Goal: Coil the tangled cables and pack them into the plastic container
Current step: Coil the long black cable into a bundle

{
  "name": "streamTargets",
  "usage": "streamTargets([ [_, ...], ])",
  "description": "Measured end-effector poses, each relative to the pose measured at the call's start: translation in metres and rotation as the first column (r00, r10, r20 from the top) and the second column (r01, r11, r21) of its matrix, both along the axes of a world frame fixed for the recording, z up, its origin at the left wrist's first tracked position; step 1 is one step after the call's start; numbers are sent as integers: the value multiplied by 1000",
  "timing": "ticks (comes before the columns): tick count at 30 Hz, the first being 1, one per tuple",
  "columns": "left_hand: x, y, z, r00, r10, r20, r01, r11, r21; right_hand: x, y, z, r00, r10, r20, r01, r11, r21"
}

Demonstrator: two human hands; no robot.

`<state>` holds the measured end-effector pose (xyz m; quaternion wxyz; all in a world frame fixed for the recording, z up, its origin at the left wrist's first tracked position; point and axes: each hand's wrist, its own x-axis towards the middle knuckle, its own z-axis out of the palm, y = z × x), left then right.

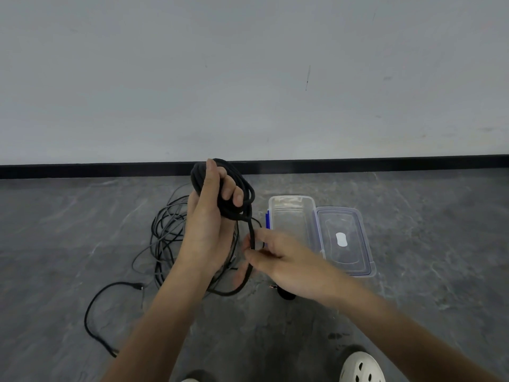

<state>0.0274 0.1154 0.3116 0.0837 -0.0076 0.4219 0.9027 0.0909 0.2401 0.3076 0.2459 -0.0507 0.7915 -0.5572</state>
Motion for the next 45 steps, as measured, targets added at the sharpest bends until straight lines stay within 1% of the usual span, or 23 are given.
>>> streamTargets([
  [7, -1, -2, -1, 996, 88, -24, -90, 994, -64, -4, 6, -2, 999, -19, -31, 21, 998, 63],
  [10, -2, -1, 0, 994, 101, -34, -103, 993, -63, -5, 9, -1, 999, -32, -16, 33, 999, 13],
  [12, -3, -2, 1, 993, 110, -50, -114, 991, -67, -5, 10, 0, 1000, -15, -25, 14, 1000, -24],
  [14, -4, -4, 1, 991, 112, -68, -117, 991, -68, -3, 10, 1, 998, 25, -50, -26, 1000, -8],
  [18, -6, -6, 0, 988, 115, -104, -126, 987, -100, -3, 12, 4, 996, 68, -53, -67, 998, 18],
  [23, -6, -7, -1, 978, 126, -169, -157, 970, -187, -5, 12, 11, 987, 40, -154, -33, 999, 43],
  [25, -7, -7, -3, 973, 140, -181, -180, 957, -225, -4, 13, 11, 986, 6, -164, -4, 1000, 11],
  [27, -7, -6, -5, 968, 158, -198, -209, 939, -274, -4, 12, 11, 987, -18, -160, 13, 999, -32],
  [29, -7, -4, -6, 959, 158, -233, -234, 909, -345, -3, 10, 11, 987, -14, -161, 11, 1000, -20],
  [31, -6, -3, -7, 950, 147, -275, -256, 872, -417, -3, 8, 10, 992, 3, -127, -3, 1000, -1],
  [35, -4, -4, -7, 928, 116, -354, -298, 801, -520, -1, 7, 11, 994, 21, -108, -22, 1000, -7],
  [37, -4, -4, -8, 927, 101, -361, -303, 770, -562, -2, 9, 11, 995, 28, -99, -28, 1000, -6],
  [40, -4, -7, -10, 933, 76, -351, -282, 759, -587, -2, 13, 13, 998, 34, -47, -35, 999, -21],
  [43, -3, -6, -12, 926, -4, -377, -251, 739, -625, -3, 15, 15, 996, 51, -67, -50, 999, 15],
  [45, -3, -4, -12, 919, -53, -390, -239, 712, -660, -2, 15, 15, 989, 59, -135, -52, 997, 59],
])
